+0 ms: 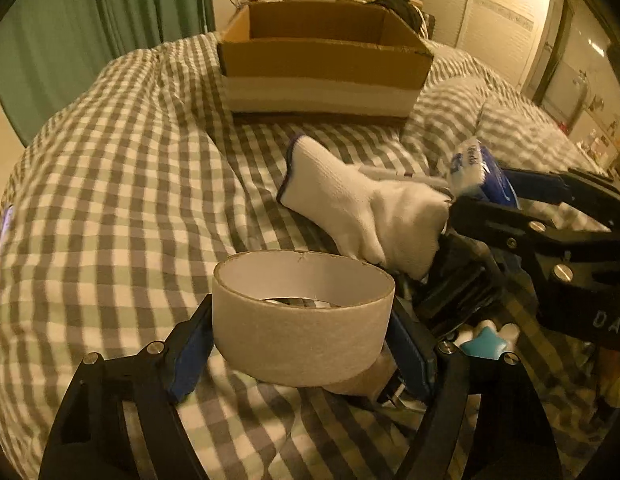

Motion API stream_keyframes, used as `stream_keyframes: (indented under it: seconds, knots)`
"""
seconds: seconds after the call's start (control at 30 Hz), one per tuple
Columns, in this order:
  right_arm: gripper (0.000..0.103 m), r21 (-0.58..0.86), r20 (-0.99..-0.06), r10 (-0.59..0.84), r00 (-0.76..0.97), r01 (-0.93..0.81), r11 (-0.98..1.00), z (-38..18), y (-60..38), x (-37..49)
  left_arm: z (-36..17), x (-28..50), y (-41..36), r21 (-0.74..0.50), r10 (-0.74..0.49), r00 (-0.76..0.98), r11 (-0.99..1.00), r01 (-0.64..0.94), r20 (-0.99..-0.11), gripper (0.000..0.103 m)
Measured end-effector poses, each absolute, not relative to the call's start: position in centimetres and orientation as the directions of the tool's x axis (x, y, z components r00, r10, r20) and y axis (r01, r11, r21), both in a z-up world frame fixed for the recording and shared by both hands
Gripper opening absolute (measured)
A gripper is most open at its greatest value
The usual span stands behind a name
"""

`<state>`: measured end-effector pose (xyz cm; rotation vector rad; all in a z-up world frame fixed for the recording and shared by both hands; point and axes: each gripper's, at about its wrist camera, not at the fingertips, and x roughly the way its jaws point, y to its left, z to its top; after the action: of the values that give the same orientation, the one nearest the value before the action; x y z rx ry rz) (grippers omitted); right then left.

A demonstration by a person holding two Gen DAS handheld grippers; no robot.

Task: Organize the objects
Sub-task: 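Grasp the beige tape roll with left tool while right tool grasps the Vinda tissue pack, then carry tape roll and tissue pack to the box and release both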

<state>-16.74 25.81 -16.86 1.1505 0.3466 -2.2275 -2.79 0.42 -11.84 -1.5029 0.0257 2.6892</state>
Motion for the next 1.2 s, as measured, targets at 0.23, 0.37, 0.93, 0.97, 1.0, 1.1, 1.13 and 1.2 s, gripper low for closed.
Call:
stream_keyframes:
  seconds: [0.23, 0.37, 0.93, 0.97, 1.0, 1.1, 1.13, 1.2]
  knots:
    - [0.061, 0.005, -0.76, -0.409, -0.505, 0.625, -0.781, -13.0, 26.2, -14.6, -7.9, -1.5, -0.1, -0.029, 0.048, -0.598, -0.999, -0.042, -0.8, 0.081]
    - [0.061, -0.023, -0.722, -0.417, -0.553, 0.621, -0.783, -10.3, 26.5, -13.5, -4.9, -0.8, -0.2, -0.007, 0.029, -0.655, -0.999, -0.037, -0.755, 0.081]
    - [0.061, 0.006, -0.609, -0.523, -0.597, 0.655, -0.755, -1.1, 26.5, -15.5, 3.8, -7.0, -0.9, 0.046, -0.006, -0.777, -0.999, -0.03, -0.629, 0.081]
    - [0.061, 0.011, -0.606, -0.526, -0.597, 0.655, -0.756, -0.8, 26.3, -16.2, 4.2, -8.1, -1.1, 0.041, -0.002, -0.782, -0.999, -0.03, -0.624, 0.081]
    - [0.061, 0.019, -0.603, -0.53, -0.596, 0.654, -0.757, -0.3, 26.1, -17.3, 4.4, -9.0, -1.3, 0.032, 0.003, -0.783, -0.999, -0.029, -0.622, 0.081]
    - [0.061, 0.043, -0.593, -0.538, -0.6, 0.643, -0.765, 0.6, 25.6, -20.2, 5.1, -12.4, -2.1, 0.005, 0.017, -0.783, -1.0, -0.026, -0.622, 0.081]
    - [0.061, 0.048, -0.59, -0.539, -0.601, 0.64, -0.767, 0.9, 25.4, -21.1, 5.1, -13.3, -2.1, 0.003, 0.021, -0.784, -1.0, -0.029, -0.621, 0.081]
    - [0.061, 0.06, -0.587, -0.542, -0.601, 0.635, -0.77, 1.2, 24.7, -23.2, 5.1, -15.7, -2.1, 0.007, 0.021, -0.787, -0.999, -0.033, -0.617, 0.081]
